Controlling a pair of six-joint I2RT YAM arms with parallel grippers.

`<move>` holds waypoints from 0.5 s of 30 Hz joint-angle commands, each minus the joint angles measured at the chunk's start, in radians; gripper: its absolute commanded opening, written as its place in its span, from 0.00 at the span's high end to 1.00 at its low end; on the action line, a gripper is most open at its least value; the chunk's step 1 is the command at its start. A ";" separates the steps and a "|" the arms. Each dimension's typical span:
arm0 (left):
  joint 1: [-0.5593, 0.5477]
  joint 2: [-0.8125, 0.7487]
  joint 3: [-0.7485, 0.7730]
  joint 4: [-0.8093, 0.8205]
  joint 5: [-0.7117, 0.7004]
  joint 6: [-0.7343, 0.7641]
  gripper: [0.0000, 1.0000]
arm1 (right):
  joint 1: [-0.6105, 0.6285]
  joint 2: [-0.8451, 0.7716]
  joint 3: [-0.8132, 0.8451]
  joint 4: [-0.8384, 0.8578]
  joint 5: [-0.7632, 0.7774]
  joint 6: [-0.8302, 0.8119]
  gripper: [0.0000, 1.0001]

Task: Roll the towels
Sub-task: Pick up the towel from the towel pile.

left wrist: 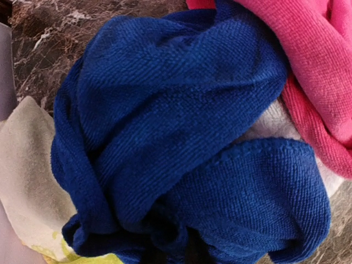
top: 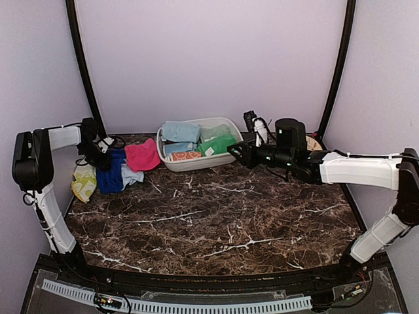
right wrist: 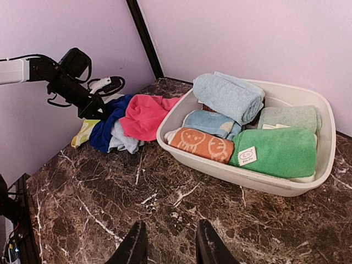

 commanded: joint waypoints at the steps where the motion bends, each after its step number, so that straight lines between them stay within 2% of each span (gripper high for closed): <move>1: 0.005 -0.012 0.074 -0.050 0.061 -0.031 0.97 | 0.008 -0.042 -0.019 -0.017 0.032 0.014 0.71; 2: 0.005 -0.027 0.089 -0.065 0.074 -0.036 1.00 | 0.008 -0.049 -0.021 -0.020 0.032 0.015 0.71; 9: -0.003 -0.227 0.199 -0.158 0.162 -0.042 1.00 | 0.009 -0.080 -0.036 -0.027 0.028 0.028 0.72; 12: -0.035 -0.296 0.273 -0.243 0.181 -0.037 1.00 | 0.010 -0.092 -0.034 -0.031 0.032 0.027 0.73; 15: -0.114 -0.338 0.348 -0.357 0.215 -0.034 1.00 | 0.009 -0.109 -0.032 -0.043 0.035 0.018 0.74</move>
